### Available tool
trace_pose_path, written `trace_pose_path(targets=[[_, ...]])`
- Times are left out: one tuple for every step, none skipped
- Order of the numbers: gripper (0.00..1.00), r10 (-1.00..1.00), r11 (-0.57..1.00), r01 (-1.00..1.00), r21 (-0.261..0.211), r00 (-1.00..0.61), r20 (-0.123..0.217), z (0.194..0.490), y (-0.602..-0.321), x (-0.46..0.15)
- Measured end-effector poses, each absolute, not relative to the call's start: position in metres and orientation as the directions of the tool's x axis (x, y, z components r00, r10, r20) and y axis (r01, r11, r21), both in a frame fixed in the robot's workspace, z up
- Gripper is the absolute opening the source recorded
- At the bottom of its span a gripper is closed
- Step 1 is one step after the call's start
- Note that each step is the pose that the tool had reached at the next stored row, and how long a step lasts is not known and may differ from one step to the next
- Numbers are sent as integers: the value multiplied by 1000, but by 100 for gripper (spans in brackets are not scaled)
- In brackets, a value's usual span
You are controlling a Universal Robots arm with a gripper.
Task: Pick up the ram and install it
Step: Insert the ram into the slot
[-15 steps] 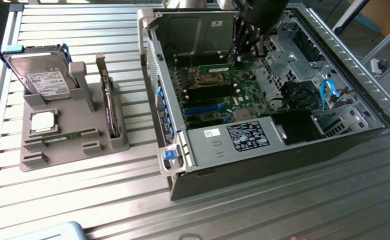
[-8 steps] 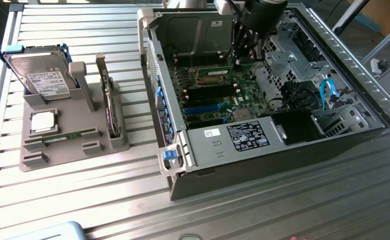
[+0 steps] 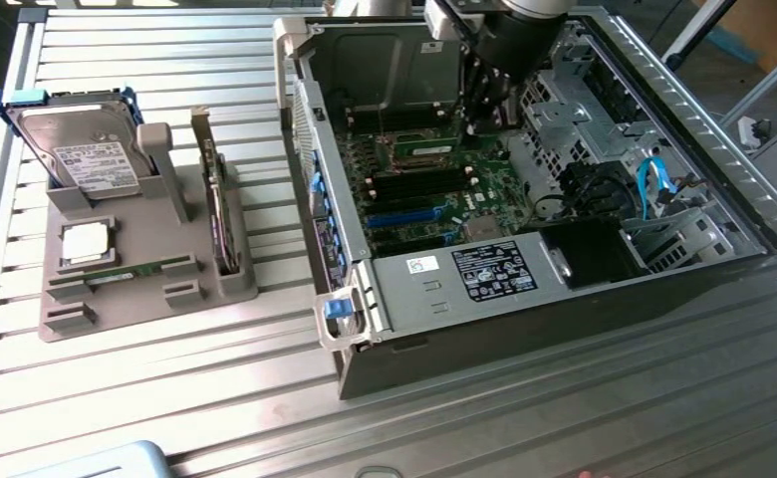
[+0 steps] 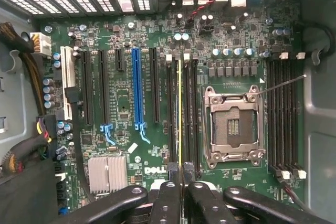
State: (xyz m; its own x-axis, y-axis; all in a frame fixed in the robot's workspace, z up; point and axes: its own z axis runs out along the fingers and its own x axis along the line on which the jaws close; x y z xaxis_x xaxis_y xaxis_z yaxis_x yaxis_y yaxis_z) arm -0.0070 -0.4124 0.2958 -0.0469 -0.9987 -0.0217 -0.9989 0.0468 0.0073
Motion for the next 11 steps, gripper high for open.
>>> trace_pose_path(targets=[[12,-999,47,-999,7,-47,-22,294,-412,-7],[12,-999,47,-999,7,-47,-22,292,-412,-7],[12,-999,47,-999,7,-47,-22,290,-412,-7],[12,-999,47,-999,7,-47,-22,288,-412,-7],[12,-999,47,-999,7,-47,-22,287,-412,-7],[12,-999,47,-999,7,-47,-22,286,-412,-7],[12,-999,47,-999,7,-47,-22,284,-412,-7],[12,-999,47,-999,7,-47,-22,283,-412,-7],[12,-999,47,-999,7,-47,-22,281,-412,-7],[12,-999,47,-999,7,-47,-22,280,-412,-7],[12,-999,47,-999,7,-47,-22,279,-412,-7]])
